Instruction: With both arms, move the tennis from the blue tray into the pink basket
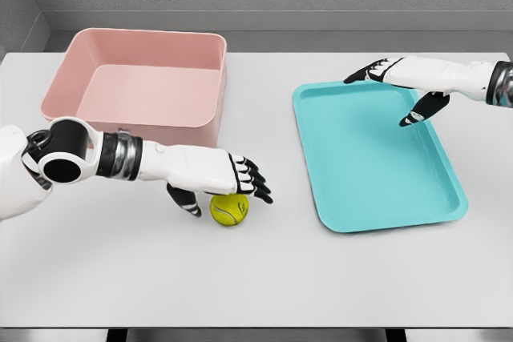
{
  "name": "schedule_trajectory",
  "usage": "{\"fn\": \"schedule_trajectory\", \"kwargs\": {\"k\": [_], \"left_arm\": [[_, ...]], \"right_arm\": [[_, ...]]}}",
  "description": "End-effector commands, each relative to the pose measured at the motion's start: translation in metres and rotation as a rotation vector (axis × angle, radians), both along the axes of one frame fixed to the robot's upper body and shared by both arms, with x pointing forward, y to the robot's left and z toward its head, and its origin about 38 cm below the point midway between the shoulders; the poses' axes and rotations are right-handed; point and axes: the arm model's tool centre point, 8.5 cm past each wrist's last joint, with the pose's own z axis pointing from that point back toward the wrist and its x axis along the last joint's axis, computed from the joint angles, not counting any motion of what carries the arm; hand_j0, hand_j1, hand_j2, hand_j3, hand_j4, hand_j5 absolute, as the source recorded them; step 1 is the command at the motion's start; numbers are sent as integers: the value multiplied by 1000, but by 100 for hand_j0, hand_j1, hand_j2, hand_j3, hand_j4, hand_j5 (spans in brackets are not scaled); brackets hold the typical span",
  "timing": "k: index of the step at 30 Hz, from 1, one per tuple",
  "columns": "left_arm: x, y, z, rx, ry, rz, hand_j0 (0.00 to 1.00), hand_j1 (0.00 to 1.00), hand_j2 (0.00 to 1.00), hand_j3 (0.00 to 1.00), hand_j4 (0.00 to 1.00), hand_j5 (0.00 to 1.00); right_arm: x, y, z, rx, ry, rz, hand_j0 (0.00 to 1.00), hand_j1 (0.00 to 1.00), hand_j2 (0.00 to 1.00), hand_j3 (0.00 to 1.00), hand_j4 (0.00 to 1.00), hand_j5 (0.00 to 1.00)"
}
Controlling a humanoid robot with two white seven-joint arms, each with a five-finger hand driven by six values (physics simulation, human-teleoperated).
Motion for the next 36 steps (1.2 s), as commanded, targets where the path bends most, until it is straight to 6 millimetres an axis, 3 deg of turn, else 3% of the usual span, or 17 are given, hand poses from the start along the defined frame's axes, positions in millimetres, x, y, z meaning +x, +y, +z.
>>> {"fn": "schedule_trajectory", "kwargs": {"k": [1, 9, 31, 36], "left_arm": [[0, 0, 2, -5, 1, 4, 100, 100, 100, 100, 100, 100], [9, 6, -2, 8, -14, 35, 100, 100, 100, 100, 100, 100], [1, 1, -21, -3, 11, 32, 100, 100, 100, 100, 100, 100], [8, 4, -26, -1, 6, 60, 100, 100, 100, 100, 100, 100]], "right_arm": [[0, 0, 1, 7, 1, -3, 100, 100, 100, 100, 100, 100], [0, 0, 0, 7, 3, -3, 100, 100, 100, 100, 100, 100], [-1, -1, -4, 6, 12, -3, 100, 100, 100, 100, 100, 100], [-1, -1, -4, 6, 12, -3, 100, 100, 100, 100, 100, 100]]}}
